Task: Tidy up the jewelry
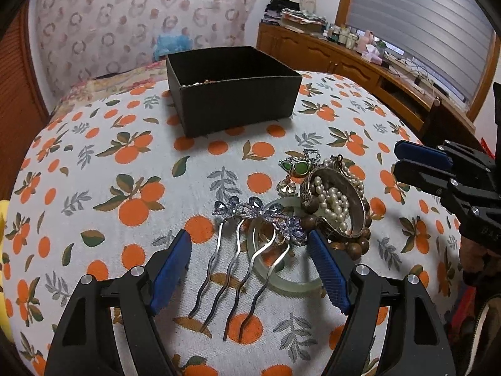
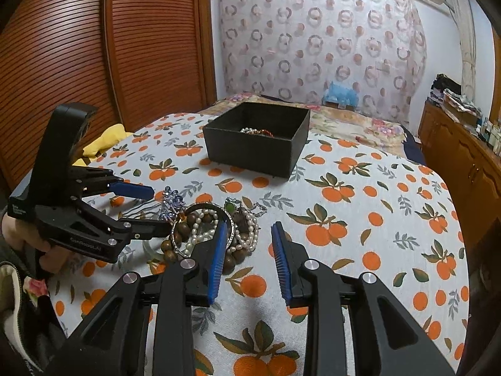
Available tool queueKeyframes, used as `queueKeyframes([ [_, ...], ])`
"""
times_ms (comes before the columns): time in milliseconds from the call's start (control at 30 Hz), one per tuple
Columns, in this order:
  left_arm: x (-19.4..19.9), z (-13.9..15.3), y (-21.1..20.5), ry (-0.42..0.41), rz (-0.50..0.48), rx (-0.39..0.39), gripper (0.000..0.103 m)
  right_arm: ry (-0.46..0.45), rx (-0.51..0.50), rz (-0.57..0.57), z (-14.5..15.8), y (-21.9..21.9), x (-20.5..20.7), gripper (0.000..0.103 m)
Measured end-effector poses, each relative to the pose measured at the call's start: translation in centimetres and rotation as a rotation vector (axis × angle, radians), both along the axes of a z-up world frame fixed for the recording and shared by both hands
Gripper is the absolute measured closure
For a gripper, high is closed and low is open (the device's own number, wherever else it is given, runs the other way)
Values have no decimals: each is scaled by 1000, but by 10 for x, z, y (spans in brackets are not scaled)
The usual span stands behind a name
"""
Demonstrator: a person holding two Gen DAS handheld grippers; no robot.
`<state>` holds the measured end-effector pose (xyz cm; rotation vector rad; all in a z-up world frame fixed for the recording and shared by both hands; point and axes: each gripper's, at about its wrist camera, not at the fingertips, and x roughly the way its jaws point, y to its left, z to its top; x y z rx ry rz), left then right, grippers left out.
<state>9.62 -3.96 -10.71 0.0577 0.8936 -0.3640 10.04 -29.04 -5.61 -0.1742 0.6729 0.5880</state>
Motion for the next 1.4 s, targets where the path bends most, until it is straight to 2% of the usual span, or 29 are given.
queueKeyframes([
  [67,-2,0,-3,-10,-13,20,41,3,-1,2,-1,0,0,71],
  [133,-6,0,-6,-20,-25,37,45,3,-4,5,-1,2,0,71],
  [233,-9,0,-6,-29,-31,46,46,3,-8,9,-1,4,0,71],
  [533,-14,5,5,-38,-9,-9,47,17,-17,42,-6,18,3,71],
  [633,-16,7,8,-41,-15,-33,56,25,-26,60,-10,27,6,71],
  [733,-16,7,9,-40,-19,-40,57,34,-30,67,-13,32,12,71],
  [800,-16,7,9,-39,-26,-51,63,45,-32,70,-15,34,18,71],
  [900,-16,7,13,-42,-10,-46,63,60,-36,79,-18,36,28,71],
  [967,-15,7,16,-38,-6,-62,63,71,-42,86,-19,38,32,85],
  [1067,-15,7,18,-36,-5,-71,63,72,-63,107,-22,43,36,92],
  [1400,-15,7,20,-34,-6,-79,63,74,-91,149,-20,52,43,93],
])
